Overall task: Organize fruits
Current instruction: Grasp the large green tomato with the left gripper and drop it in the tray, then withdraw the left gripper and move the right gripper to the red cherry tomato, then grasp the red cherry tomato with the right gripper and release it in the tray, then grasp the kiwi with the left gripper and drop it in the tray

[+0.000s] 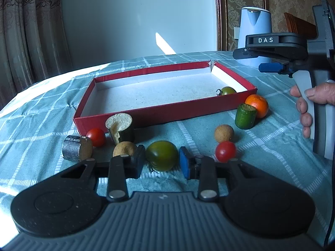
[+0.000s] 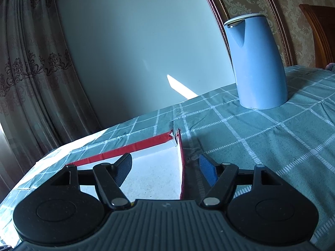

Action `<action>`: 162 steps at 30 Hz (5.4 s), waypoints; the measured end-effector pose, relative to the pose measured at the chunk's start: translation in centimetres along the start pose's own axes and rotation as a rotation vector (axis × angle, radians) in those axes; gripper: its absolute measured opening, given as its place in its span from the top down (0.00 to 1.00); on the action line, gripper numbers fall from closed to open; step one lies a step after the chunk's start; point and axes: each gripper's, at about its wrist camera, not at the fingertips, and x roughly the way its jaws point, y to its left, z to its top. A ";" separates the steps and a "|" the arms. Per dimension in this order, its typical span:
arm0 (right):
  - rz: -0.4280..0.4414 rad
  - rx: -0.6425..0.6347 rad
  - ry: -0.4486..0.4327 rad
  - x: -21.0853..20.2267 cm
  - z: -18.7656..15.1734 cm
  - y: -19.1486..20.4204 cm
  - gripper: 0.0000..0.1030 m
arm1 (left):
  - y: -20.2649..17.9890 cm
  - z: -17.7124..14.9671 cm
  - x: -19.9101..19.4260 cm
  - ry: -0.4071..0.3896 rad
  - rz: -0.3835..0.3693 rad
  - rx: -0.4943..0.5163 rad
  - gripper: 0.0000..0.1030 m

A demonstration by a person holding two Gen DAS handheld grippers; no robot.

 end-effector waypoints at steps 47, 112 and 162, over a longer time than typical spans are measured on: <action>0.128 -0.068 0.019 -5.1 -3.4 1.7 0.31 | 8.0 0.4 -2.3 -0.184 0.195 -0.266 0.03; 0.228 -0.327 0.162 -8.6 -8.6 9.0 0.75 | 9.3 0.1 -1.5 -0.119 0.202 -0.333 0.00; 0.068 -0.343 0.143 0.7 -4.4 8.1 0.47 | 9.4 0.2 -1.3 -0.110 0.195 -0.343 0.00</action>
